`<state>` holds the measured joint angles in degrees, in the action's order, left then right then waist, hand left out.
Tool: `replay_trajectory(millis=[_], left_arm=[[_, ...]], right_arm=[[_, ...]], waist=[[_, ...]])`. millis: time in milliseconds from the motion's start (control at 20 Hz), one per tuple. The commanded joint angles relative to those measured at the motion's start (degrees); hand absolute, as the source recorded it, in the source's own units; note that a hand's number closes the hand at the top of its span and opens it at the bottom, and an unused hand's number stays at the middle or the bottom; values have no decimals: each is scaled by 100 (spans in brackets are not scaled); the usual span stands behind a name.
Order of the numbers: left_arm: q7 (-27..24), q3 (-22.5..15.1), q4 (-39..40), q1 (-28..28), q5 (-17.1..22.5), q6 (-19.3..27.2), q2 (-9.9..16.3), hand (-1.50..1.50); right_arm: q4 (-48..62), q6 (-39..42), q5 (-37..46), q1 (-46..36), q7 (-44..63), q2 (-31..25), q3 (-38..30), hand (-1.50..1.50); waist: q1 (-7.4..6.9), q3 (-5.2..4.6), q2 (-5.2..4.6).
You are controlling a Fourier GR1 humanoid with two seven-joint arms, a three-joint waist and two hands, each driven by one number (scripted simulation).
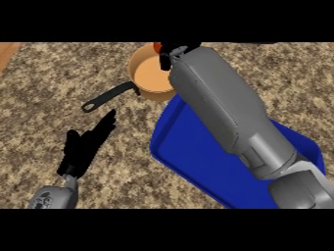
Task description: Pick the tomato from the tray and place it in the pot
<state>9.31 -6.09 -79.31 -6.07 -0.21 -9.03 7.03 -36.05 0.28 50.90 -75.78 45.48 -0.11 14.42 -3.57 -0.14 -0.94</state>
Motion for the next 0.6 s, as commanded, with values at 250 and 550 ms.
replay_trajectory(millis=[250,550], left_arm=[[-54,-181,81,-165,-125,-62,-92,0],[-52,6,378,-528,-14,-163,-50,0]], right_arm=[[1648,758,-976,-386,793,11,-490,150],[1881,389,-1259,-585,165,11,-522,-150]], waist=[[-290,-2,-79],[-265,2,-117]])
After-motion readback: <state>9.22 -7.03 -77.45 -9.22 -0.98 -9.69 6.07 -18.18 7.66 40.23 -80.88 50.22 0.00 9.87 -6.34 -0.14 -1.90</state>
